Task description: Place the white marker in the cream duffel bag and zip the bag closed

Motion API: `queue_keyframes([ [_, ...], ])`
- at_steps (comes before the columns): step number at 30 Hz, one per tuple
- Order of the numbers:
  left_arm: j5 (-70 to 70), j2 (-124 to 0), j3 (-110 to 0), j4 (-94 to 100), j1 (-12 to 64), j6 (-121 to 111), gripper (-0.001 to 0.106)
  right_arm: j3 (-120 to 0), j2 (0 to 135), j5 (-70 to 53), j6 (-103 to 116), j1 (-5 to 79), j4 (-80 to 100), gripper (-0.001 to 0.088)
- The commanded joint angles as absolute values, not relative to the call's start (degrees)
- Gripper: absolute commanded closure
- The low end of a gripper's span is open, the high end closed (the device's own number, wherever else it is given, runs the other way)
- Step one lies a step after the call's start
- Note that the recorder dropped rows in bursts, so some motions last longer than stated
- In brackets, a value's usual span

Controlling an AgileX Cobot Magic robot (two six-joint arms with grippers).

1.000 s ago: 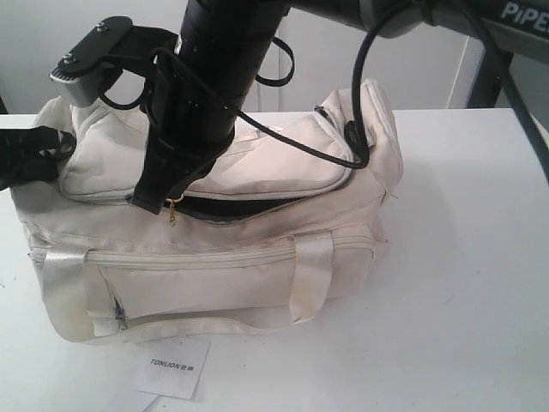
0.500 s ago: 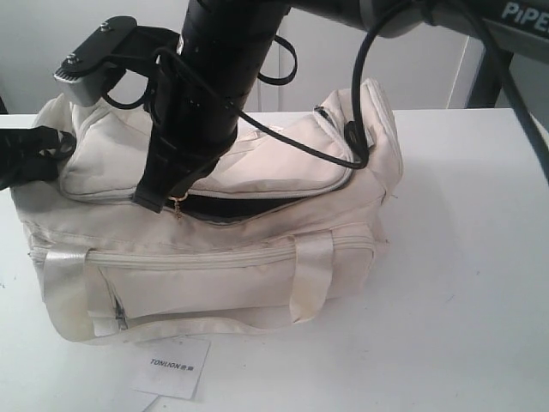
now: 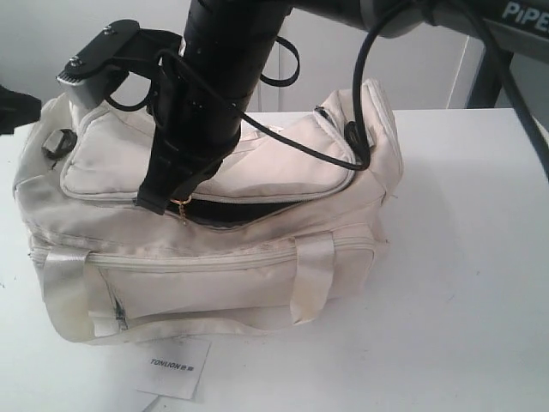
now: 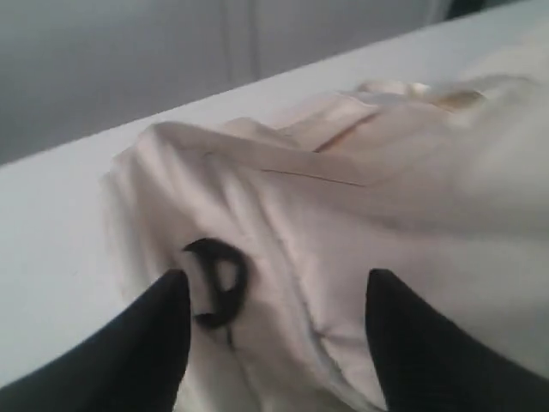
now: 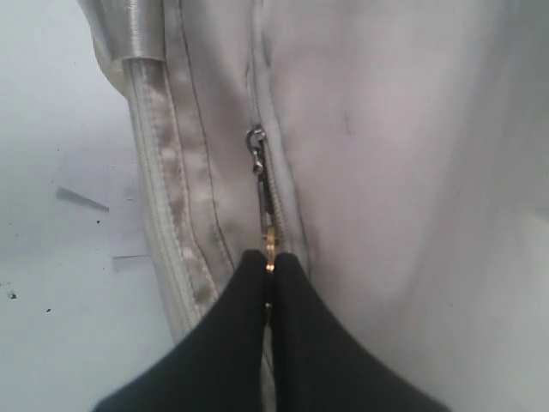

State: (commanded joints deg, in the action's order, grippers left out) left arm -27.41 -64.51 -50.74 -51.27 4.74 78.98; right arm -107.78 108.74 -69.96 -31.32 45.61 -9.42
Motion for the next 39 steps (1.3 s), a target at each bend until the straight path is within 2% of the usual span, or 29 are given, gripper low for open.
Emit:
queue_keyframes([
  [2,-30.4,-64.6,-49.2,-49.2,9.5,90.8,0.043,-107.8,108.7,-70.0,-31.3,45.6,-9.4,0.0868],
  [5,-24.5,-64.6,-44.4,-48.8,14.4,101.4,0.044,-107.8,108.7,-70.0,-31.3,45.6,-9.4,0.0868],
  [8,-17.5,-64.6,-41.9,-49.3,15.9,101.7,0.044,-107.8,108.7,-70.0,-31.3,45.6,-9.4,0.0868],
  [11,-13.4,-64.6,-40.4,-49.6,16.1,101.5,0.044,-107.8,108.7,-70.0,-31.3,45.6,-9.3,0.0868],
  [23,-13.3,-68.0,-40.0,-49.6,16.1,101.9,0.044,-107.8,108.7,-70.0,-31.3,45.6,-9.2,0.0868],
  [28,-10.8,-69.5,-40.0,-54.0,16.1,104.0,0.048,-107.8,108.7,-70.0,-31.3,45.6,-9.2,0.0868],
  [34,-10.9,-71.0,-40.0,-55.7,16.1,106.6,0.056,-107.8,108.7,-70.0,-31.3,45.6,-9.2,0.0868],
  [37,-10.3,-72.0,-40.0,-55.7,16.1,106.9,0.072,-107.8,108.7,-70.0,-31.3,45.6,-9.2,0.0868],
  [39,-10.3,-72.1,-40.0,-55.7,16.1,106.9,0.089,-107.8,108.7,-70.0,-31.3,45.6,-9.2,0.0868],
])
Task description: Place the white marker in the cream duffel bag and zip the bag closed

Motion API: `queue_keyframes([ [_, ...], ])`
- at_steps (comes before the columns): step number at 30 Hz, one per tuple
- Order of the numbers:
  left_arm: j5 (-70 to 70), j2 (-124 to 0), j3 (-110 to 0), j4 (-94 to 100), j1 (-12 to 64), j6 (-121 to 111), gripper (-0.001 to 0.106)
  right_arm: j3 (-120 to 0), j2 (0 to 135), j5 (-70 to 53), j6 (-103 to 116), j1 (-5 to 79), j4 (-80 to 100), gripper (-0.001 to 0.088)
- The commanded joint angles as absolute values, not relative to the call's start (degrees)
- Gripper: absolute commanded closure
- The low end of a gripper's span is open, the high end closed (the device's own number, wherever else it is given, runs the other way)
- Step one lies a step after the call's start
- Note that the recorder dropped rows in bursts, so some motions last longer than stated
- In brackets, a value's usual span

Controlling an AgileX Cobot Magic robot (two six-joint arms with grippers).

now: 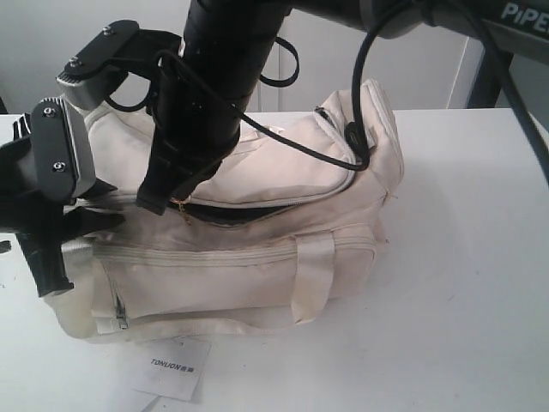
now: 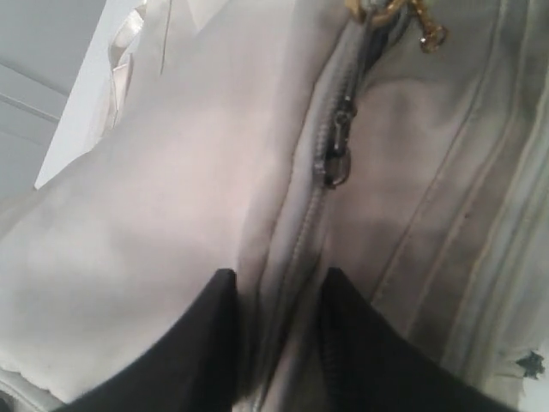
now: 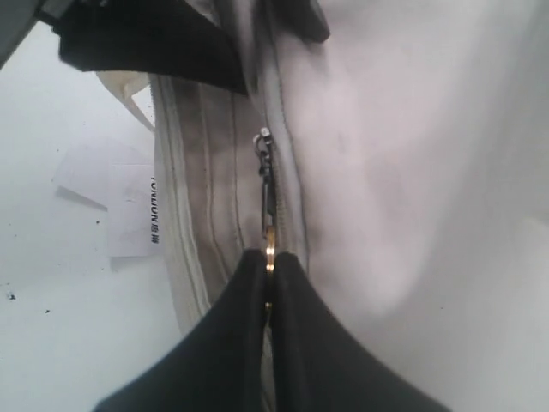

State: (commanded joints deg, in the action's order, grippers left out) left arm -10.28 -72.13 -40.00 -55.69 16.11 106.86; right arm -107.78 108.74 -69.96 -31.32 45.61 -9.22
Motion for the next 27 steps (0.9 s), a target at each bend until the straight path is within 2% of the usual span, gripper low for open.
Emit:
queue_keyframes([
  [2,-10.2,-72.0,-40.0,-55.7,16.1,106.5,0.105,-107.8,108.7,-70.0,-31.3,45.6,-9.2,0.0868],
  [27,-9.9,-71.3,-40.0,-56.6,16.1,106.4,0.105,-107.8,107.5,-70.0,-27.8,45.6,-5.3,0.0868],
])
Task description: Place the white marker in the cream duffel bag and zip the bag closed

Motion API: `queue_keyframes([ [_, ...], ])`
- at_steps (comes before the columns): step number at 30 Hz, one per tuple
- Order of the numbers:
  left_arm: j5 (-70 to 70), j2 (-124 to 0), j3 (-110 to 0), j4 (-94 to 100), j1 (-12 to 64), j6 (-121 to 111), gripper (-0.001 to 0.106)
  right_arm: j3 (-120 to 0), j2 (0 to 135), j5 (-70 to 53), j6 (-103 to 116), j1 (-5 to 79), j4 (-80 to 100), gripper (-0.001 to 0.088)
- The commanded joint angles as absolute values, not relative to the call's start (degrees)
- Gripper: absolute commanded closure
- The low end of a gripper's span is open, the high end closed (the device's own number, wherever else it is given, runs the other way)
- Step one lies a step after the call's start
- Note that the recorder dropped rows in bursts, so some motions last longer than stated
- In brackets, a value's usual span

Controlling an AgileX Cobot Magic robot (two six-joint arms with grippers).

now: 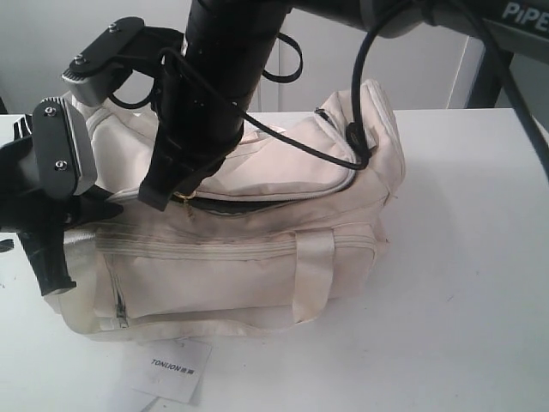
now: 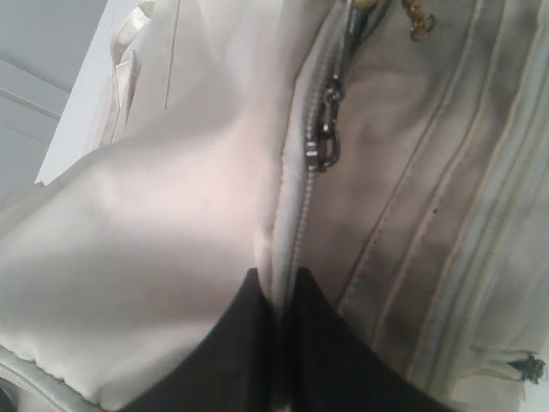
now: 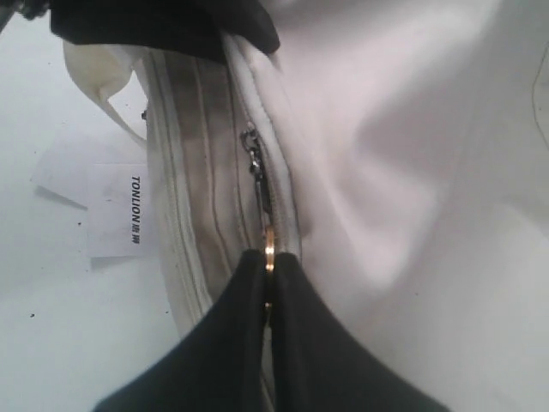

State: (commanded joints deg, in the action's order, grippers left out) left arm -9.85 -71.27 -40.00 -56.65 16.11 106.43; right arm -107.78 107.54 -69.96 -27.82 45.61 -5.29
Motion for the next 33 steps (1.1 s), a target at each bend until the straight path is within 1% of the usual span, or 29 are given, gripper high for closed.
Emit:
queue_keyframes([
  [11,-9.7,-71.3,-40.0,-56.6,16.1,106.3,0.105,-107.7,106.2,-70.0,-26.8,45.6,-5.1,0.0868],
  [20,-9.7,-71.3,-40.0,-56.6,16.1,106.3,0.105,-104.5,106.0,-70.0,-26.8,45.6,-4.9,0.0868],
  [33,-9.7,-71.3,-40.0,-56.7,16.1,105.5,0.105,-103.2,105.6,-70.0,-26.4,44.5,-3.7,0.0868],
])
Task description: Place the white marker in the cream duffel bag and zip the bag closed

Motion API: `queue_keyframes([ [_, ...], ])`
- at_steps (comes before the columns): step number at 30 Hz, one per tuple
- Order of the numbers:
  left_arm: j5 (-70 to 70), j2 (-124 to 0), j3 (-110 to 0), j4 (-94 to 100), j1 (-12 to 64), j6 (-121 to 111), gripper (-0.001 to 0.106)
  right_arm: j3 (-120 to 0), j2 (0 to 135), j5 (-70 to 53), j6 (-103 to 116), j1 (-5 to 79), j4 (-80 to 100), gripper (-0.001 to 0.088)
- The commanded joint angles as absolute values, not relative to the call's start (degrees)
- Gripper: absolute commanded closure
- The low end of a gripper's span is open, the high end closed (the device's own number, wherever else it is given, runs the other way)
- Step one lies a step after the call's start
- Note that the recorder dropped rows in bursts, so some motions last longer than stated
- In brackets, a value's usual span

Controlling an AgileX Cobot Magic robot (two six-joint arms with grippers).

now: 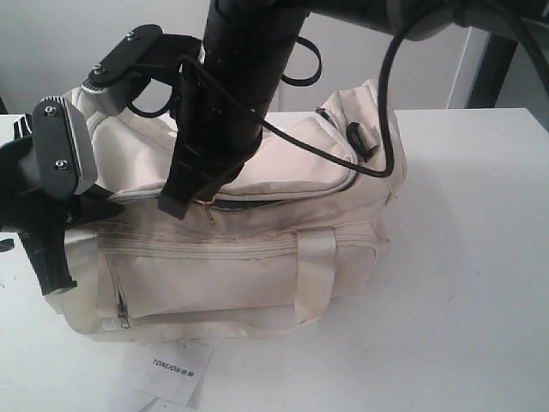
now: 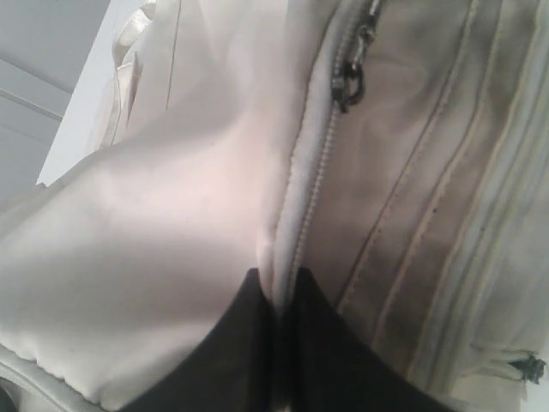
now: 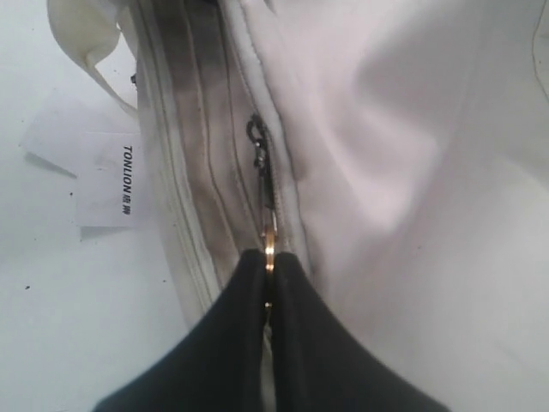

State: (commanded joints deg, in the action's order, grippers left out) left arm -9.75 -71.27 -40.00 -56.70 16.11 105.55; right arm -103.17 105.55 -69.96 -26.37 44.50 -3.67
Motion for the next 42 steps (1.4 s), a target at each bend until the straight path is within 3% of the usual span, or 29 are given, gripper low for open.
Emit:
queue_keyframes([
  [42,-9.0,-71.3,-40.0,-56.9,16.1,104.9,0.105,-100.5,103.4,-70.0,-25.4,40.4,0.0,0.0868],
])
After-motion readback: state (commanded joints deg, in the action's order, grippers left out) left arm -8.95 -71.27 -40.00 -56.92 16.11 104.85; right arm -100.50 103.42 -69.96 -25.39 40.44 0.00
